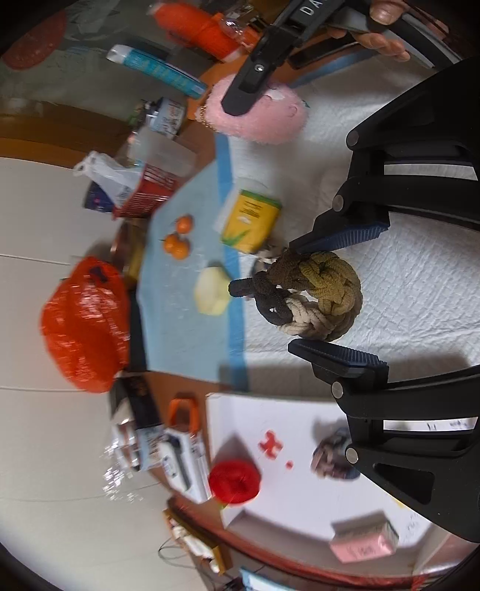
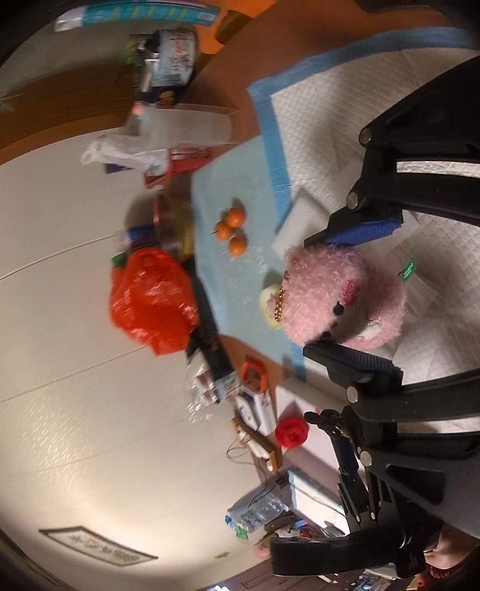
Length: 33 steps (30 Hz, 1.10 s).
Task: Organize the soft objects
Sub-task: 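Grasp the braided rope ring with the left tool while the right tool grasps the pink plush toy, then carry the rope ring and pink plush toy over the white box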
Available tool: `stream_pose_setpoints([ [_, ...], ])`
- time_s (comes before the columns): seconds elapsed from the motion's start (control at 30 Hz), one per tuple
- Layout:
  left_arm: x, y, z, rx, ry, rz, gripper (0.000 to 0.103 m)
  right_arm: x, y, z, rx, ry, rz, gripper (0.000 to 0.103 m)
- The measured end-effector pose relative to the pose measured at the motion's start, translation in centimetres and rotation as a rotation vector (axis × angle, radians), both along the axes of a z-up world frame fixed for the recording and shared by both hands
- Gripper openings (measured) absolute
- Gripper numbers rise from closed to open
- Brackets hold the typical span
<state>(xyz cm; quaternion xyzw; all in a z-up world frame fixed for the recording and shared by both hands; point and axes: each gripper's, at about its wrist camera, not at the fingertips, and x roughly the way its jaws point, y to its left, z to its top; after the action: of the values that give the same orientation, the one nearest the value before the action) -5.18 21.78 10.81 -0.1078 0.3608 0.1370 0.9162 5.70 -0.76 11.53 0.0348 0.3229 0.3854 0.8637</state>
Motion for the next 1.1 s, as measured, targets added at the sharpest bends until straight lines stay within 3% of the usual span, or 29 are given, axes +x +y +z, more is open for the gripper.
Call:
stream_pose_setpoints([
  [0.43,-7.2,-0.9,8.6,0.124,-0.179,0.163,0.047,-3.5,-0.6,4.9,0.058,-0.125,0.120,0.050],
  [0.63,-10.3,-0.1,9.2,0.121,-0.208,0.238,0.047,-4.9,0.2,5.8,0.071,-0.155,0.195,0.050],
  [1.1,-15.1,6.8,9.4,0.128,-0.219,0.290,0.047,-8.2,4.7,7.0,0.062,-0.178,0.175,0.050],
])
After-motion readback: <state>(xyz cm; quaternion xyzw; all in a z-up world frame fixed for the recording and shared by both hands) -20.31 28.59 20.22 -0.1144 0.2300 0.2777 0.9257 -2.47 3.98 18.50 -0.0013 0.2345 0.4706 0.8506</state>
